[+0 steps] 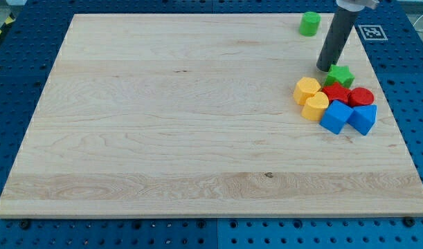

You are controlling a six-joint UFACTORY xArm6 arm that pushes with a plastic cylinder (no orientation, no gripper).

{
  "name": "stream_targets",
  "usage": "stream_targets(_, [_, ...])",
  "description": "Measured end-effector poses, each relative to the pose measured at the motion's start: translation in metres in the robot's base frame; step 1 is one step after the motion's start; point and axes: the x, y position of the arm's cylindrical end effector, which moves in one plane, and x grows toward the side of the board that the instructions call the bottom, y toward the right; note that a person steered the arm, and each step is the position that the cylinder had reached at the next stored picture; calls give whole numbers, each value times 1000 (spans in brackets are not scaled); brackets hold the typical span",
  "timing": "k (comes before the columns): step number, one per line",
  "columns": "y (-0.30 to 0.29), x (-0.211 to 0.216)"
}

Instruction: Move the green star closer to the red star

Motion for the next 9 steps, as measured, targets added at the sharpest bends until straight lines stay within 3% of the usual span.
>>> stream_targets(7, [20,30])
stream_targets(9, [20,-44])
